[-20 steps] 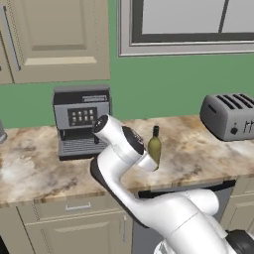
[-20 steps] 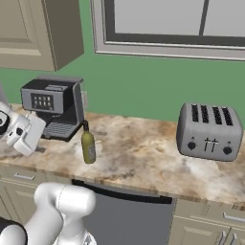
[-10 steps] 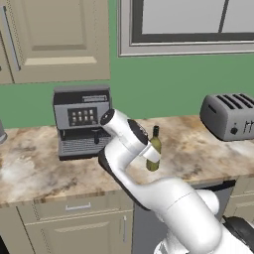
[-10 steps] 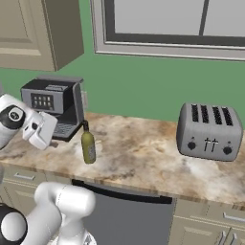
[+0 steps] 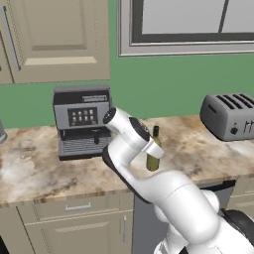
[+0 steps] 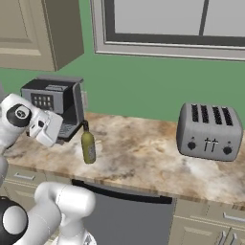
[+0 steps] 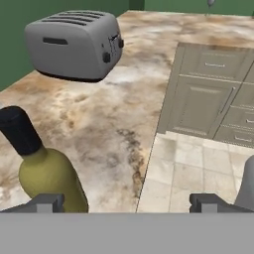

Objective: There is a wine glass and glass cup on the dining counter. Place the wine bottle next to the wine glass and the juice bottle next to the glass cup.

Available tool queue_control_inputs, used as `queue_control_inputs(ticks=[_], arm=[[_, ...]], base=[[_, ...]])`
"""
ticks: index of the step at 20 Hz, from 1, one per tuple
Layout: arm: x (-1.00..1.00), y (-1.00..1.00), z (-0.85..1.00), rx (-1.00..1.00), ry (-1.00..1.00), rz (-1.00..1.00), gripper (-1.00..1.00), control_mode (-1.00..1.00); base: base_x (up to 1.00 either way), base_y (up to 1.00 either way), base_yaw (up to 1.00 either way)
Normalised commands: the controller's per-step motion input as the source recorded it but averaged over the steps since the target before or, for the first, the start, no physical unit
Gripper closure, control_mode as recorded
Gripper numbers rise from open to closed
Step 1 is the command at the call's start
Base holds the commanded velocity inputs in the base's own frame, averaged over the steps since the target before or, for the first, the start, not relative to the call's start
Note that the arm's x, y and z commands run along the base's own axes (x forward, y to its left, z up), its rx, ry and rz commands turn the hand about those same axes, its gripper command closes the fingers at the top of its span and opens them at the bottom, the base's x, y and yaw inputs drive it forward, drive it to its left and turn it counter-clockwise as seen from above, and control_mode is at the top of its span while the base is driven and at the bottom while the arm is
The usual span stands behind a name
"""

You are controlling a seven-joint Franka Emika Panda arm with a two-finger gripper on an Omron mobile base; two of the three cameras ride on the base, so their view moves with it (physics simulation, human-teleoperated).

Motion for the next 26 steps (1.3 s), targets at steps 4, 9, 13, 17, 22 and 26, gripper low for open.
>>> queue_control_inputs(ticks=[4, 9, 13, 17, 22, 26], arm=[[0.0, -0.11, -0.09, -0.12, 0.0, 0.02, -1.0, -1.0], [0.08, -0.08, -0.09, -0.11, 0.0, 0.01, -1.0, -1.0], [0.16, -0.08, -0.05, -0.07, 0.0, 0.01, -1.0, -1.0], [0.25, -0.02, -0.04, -0.05, 0.0, 0.03, -1.0, -1.0], [0.18, 0.0, -0.07, -0.06, 0.0, 0.05, -1.0, -1.0], [0.06, 0.0, -0.03, -0.03, 0.0, 0.05, -1.0, -1.0]], base=[[0.0, 0.0, 0.0], [0.0, 0.0, 0.0], [0.0, 0.0, 0.0], [0.0, 0.0, 0.0], [0.0, 0.0, 0.0], [0.0, 0.0, 0.0]])
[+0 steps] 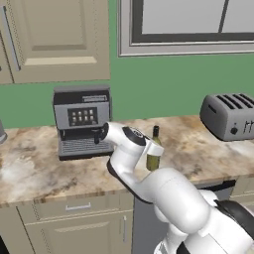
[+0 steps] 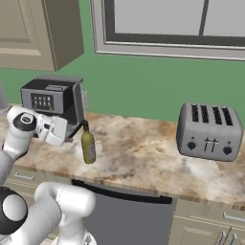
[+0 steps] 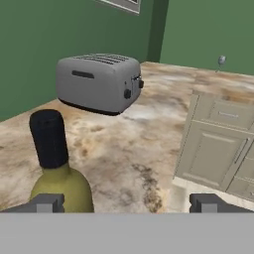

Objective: There is a wine glass and glass cup on the dining counter. Place the wine bottle next to the wine glass and the juice bottle next to the glass cup.

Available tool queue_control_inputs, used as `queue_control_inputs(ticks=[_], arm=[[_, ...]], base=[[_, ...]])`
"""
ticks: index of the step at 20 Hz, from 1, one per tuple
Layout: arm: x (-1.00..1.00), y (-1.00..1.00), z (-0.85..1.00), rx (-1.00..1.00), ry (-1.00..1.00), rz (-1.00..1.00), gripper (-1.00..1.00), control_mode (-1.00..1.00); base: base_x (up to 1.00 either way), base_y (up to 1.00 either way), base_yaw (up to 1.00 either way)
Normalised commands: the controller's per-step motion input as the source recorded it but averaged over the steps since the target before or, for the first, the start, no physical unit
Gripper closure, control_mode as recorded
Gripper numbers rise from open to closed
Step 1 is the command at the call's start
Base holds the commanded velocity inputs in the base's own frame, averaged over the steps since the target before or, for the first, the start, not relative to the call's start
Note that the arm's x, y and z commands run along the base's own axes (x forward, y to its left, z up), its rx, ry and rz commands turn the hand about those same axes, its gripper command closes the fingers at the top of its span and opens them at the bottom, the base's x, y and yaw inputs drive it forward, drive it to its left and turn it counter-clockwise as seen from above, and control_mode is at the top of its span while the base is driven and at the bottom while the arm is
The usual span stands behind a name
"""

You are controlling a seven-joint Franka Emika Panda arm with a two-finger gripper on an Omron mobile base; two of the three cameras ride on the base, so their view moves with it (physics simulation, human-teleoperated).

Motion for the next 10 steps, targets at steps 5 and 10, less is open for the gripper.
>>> queue_control_inputs(ticks=[5, 10], arm=[[0.03, 0.0, -0.07, -0.03, 0.0, 0.04, -1.0, -1.0], [0.11, 0.0, -0.1, -0.01, 0.03, 0.02, -1.0, -1.0]], base=[[0.0, 0.0, 0.0], [0.0, 0.0, 0.0]])
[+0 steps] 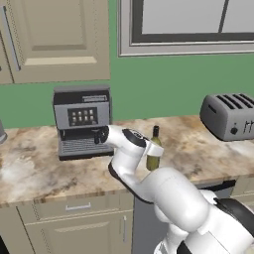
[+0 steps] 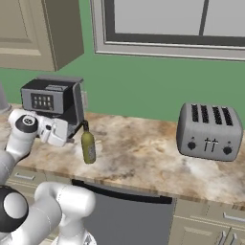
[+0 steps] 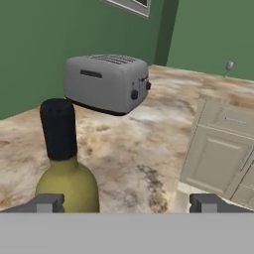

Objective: There is a wine glass and glass cup on the dining counter. Place the wine bottle next to the wine glass and the juice bottle next to the glass cup.

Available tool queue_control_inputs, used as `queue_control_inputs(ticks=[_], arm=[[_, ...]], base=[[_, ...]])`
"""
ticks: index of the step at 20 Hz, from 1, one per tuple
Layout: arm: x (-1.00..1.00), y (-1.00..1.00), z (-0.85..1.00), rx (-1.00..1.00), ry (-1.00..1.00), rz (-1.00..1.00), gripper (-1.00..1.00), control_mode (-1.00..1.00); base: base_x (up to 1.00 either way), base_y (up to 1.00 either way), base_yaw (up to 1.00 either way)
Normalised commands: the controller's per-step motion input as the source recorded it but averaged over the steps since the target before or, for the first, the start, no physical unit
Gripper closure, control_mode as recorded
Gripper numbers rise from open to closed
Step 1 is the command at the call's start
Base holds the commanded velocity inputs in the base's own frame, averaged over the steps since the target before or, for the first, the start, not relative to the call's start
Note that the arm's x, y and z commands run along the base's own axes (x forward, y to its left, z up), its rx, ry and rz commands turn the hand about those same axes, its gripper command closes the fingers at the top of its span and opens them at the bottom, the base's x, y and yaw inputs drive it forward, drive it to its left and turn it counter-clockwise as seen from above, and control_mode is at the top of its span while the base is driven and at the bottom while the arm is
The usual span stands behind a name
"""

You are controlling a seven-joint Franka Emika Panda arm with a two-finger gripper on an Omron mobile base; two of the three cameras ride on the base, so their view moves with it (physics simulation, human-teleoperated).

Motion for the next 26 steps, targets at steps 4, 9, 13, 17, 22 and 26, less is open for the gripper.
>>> queue_control_inputs(ticks=[4, 9, 13, 17, 22, 26], arm=[[0.14, 0.0, -0.15, -0.01, 0.04, 0.02, -1.0, -1.0], [0.2, 0.0, -0.2, -0.01, 0.06, 0.02, -1.0, -1.0], [0.2, 0.0, -0.19, -0.02, 0.04, 0.02, -1.0, -1.0], [0.1, 0.0, -0.2, -0.04, 0.03, 0.02, -1.0, -1.0], [0.09, 0.0, -0.16, -0.05, 0.0, 0.02, -1.0, -1.0], [0.1, 0.0, -0.14, -0.05, 0.0, 0.0, -1.0, -1.0]], base=[[0.0, 0.0, 0.0], [0.0, 0.0, 0.0], [0.0, 0.0, 0.0], [0.0, 0.0, 0.0], [0.0, 0.0, 0.0], [0.0, 0.0, 0.0]])
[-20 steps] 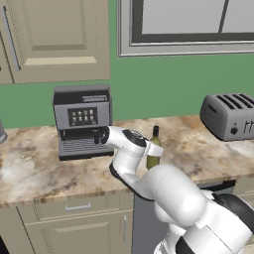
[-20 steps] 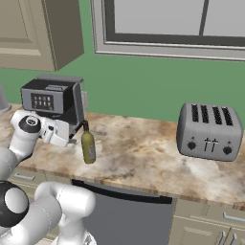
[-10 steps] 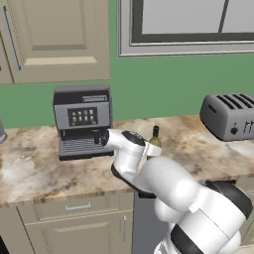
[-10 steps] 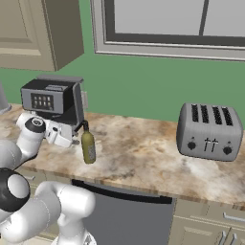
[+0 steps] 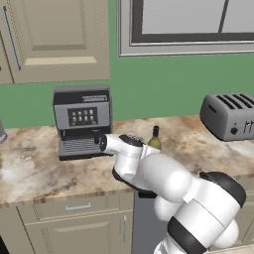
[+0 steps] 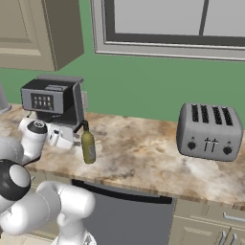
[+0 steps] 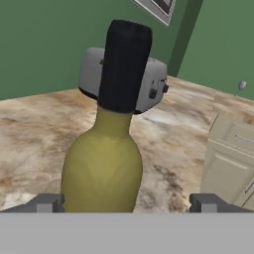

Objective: There is a wine glass and glass cup on the dining counter. Place the wine bottle next to the wine glass and the juice bottle next to the glass cup.

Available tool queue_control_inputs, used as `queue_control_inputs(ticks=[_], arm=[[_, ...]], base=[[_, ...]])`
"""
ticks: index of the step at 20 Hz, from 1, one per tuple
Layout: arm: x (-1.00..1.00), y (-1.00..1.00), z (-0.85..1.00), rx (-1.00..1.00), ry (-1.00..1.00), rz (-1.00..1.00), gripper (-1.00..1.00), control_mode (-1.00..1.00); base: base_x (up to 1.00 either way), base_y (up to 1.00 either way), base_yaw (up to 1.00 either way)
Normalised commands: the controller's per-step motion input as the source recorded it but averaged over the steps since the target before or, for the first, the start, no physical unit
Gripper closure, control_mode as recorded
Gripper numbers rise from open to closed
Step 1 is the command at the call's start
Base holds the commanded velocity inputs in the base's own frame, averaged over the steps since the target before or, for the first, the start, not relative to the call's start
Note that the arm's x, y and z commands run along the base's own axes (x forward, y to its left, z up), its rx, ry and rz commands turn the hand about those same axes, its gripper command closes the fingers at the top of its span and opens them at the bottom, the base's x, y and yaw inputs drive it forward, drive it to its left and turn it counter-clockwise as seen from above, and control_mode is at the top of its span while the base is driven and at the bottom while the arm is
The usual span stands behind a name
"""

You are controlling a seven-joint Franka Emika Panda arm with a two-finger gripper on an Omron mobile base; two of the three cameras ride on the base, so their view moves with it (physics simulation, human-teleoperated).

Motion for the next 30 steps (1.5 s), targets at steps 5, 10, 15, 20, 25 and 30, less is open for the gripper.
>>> queue_control_inputs(ticks=[5, 10, 15, 20, 25, 30], arm=[[0.05, 0.0, -0.11, -0.04, 0.0, 0.0, -1.0, -1.0], [0.0, 0.0, -0.07, -0.03, 0.0, 0.01, -1.0, -1.0], [0.0, -0.01, -0.04, -0.02, 0.0, 0.0, -1.0, -1.0], [0.0, -0.04, 0.0, 0.0, 0.0, 0.0, -1.0, -1.0], [-0.01, -0.04, 0.0, 0.0, 0.0, 0.0, -1.0, -1.0], [-0.1, -0.03, 0.0, 0.0, 0.0, 0.0, -1.0, -1.0]], base=[[0.0, 0.0, 0.0], [0.0, 0.0, 0.0], [0.0, 0.0, 0.0], [0.0, 0.0, 0.0], [0.0, 0.0, 0.0], [0.0, 0.0, 0.0]])
